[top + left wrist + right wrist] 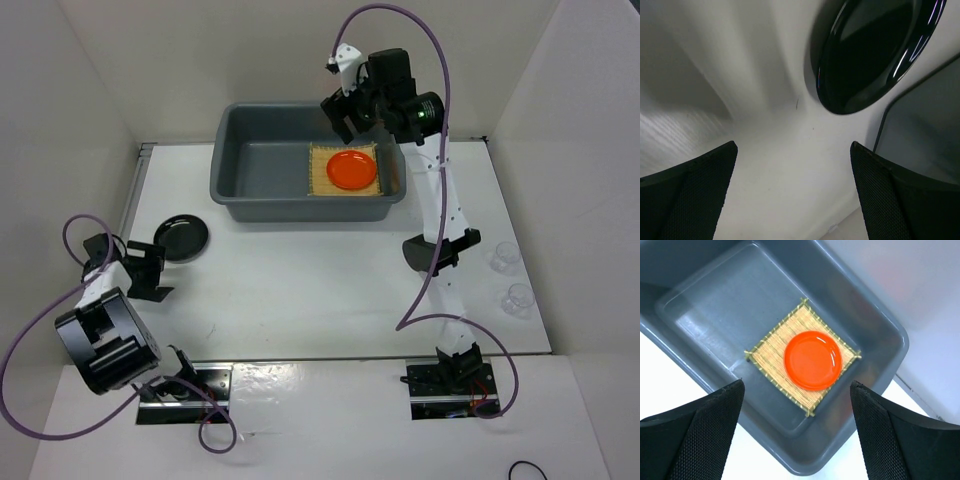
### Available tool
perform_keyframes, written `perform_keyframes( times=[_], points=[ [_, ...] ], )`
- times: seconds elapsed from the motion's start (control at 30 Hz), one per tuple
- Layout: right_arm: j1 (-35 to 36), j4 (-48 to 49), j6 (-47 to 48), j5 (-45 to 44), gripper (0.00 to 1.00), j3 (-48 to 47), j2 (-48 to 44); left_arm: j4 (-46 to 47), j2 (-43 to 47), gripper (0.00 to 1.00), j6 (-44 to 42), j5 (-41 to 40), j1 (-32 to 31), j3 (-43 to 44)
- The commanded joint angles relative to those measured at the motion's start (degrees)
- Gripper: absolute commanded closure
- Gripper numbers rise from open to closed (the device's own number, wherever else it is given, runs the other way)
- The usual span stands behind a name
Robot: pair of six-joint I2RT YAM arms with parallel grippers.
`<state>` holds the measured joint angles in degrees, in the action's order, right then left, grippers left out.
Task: Place the mixed dishes into the plastic bin
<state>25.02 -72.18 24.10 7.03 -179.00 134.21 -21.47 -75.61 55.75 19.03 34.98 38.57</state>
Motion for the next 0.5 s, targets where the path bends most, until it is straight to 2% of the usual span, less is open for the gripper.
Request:
perform_keyframes(
  times=[0.0,0.23,0.3,0.4,0.43,0.47],
  points=[
    [0.65,-2.35,-1.77,-2.89,0.09,-0.30,-1.15,10.74,-2.34,0.01,1.73,3.47,2.54,-1.82],
    [0.65,-2.35,-3.44,-7.64,0.07,-0.30,-3.69,24.27,-10.77,0.17,3.67,4.00,3.07,-2.44],
    [0.65,-2.35,-3.44,-8.34,0.07,-0.30,-4.31,29.88,-14.81,0.20,3.67,6.45,3.07,-2.97],
    [0.65,-2.35,-4.06,-10.53,0.06,-0.30,-4.93,35.52,-19.74,0.29,3.67,9.44,3.07,-1.93],
    [0.65,-2.35,-4.06,-10.54,0.06,-0.30,-4.93,35.54,-20.97,0.29,3.67,9.45,3.07,-1.39],
    [0.65,-2.35,-4.58,-11.33,0.06,-0.30,-4.93,35.54,-23.41,0.35,3.67,10.06,3.07,-0.69]
  ],
)
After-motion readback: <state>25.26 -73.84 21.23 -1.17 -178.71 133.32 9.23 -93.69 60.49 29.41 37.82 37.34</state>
